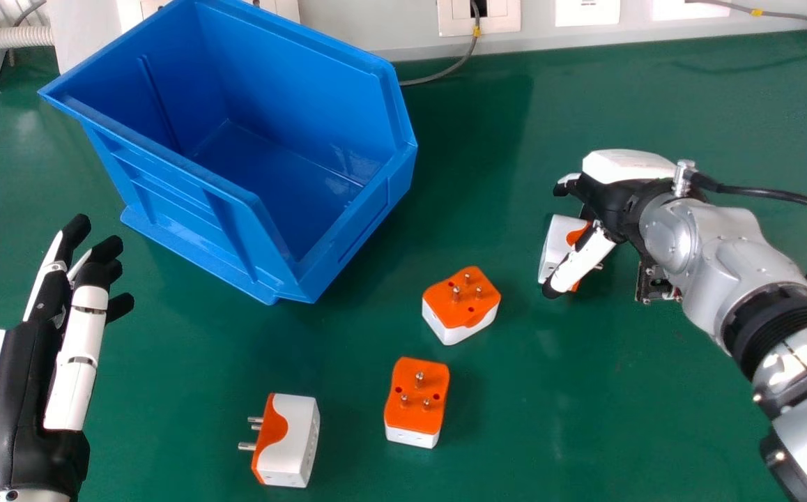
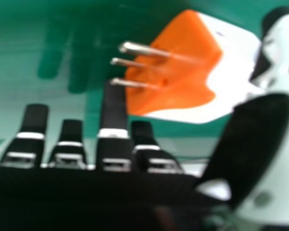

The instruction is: Pick all objects and put in blue box

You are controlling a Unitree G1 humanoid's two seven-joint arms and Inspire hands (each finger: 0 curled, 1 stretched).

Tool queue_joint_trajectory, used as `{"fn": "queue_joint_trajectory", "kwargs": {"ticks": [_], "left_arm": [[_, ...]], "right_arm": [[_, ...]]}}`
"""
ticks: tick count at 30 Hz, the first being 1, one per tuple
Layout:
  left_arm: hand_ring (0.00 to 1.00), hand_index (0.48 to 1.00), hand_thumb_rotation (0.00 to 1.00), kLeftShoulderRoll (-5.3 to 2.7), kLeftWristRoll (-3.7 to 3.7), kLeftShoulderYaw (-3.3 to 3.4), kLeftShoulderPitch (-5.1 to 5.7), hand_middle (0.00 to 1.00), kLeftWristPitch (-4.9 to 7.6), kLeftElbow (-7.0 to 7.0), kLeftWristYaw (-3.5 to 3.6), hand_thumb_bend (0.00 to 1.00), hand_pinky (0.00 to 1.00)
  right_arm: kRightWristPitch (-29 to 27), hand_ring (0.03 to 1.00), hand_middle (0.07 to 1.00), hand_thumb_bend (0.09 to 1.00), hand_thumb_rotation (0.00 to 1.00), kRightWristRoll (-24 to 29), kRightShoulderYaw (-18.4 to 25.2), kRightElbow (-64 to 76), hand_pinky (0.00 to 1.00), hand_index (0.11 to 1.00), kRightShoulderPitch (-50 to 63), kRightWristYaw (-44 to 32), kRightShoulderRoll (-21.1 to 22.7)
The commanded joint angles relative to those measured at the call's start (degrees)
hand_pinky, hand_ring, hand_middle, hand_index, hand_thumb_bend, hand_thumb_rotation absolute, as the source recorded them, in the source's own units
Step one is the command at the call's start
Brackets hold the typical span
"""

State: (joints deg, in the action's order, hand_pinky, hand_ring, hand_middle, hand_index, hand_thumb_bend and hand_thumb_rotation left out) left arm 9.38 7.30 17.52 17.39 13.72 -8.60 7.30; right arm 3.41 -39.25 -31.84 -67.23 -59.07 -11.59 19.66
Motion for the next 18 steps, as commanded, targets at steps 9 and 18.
{"fn": "queue_joint_trajectory", "kwargs": {"ticks": [9,18], "left_arm": [[0.91,0.94,0.89,-0.04,-0.35,0.03,0.68,0.9,-0.07,-2.07,-0.6,0.32,0.84],[0.91,0.939,0.89,-0.23,-0.97,-0.62,1.27,0.9,-1.63,-4.21,-1.31,0.31,0.84]], "right_arm": [[0.32,0.938,0.943,0.729,0.36,-0.86,-0.67,0.55,0.83,0.896,-1.98,1.14,-0.98],[-0.66,0.925,0.942,0.724,0.34,-0.21,-0.52,0.23,0.81,0.887,-1.44,1.64,-1.35]]}}
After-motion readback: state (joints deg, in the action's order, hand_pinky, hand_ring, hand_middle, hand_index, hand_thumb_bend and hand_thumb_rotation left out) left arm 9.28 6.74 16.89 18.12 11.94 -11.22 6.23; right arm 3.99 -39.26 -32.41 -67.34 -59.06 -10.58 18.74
